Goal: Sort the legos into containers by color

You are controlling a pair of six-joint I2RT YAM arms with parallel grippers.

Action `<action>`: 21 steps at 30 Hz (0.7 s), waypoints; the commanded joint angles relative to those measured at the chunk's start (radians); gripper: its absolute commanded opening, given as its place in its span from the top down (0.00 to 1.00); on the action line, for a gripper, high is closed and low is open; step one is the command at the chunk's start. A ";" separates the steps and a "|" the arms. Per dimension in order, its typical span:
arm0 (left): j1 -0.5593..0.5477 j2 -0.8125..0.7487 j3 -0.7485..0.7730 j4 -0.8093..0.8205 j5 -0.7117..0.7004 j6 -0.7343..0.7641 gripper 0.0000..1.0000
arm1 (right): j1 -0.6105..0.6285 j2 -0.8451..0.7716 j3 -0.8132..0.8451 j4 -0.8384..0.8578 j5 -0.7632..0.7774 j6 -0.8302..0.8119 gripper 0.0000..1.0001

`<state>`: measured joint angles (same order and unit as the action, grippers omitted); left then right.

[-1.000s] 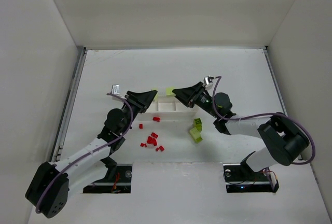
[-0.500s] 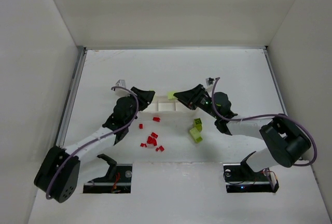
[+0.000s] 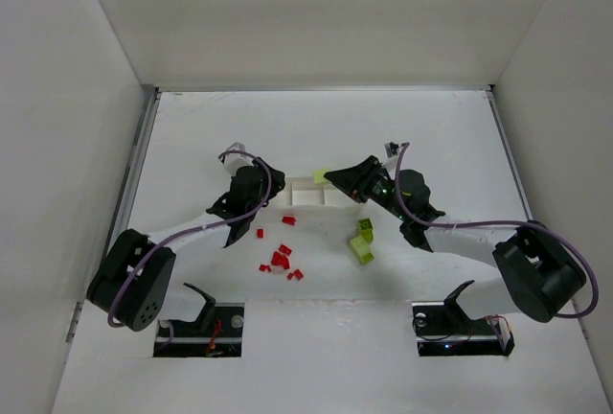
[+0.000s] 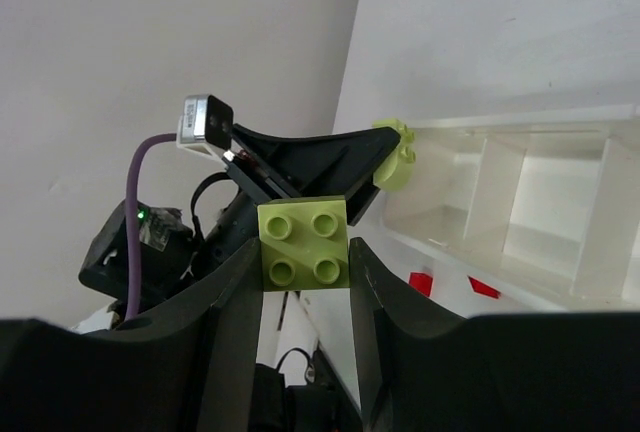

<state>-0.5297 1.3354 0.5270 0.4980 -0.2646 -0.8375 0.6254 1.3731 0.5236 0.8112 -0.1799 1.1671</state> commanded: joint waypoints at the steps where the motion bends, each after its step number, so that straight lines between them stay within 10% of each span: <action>1: -0.011 -0.051 0.019 -0.015 -0.041 0.018 0.55 | 0.012 -0.017 0.012 0.009 0.017 -0.032 0.81; 21: -0.171 -0.355 -0.231 0.320 0.048 -0.344 0.34 | 0.072 0.132 0.119 0.166 -0.015 0.120 0.80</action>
<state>-0.6945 0.9852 0.3115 0.6857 -0.2325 -1.1034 0.6769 1.4914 0.5945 0.8665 -0.1802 1.2510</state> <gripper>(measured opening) 0.659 0.415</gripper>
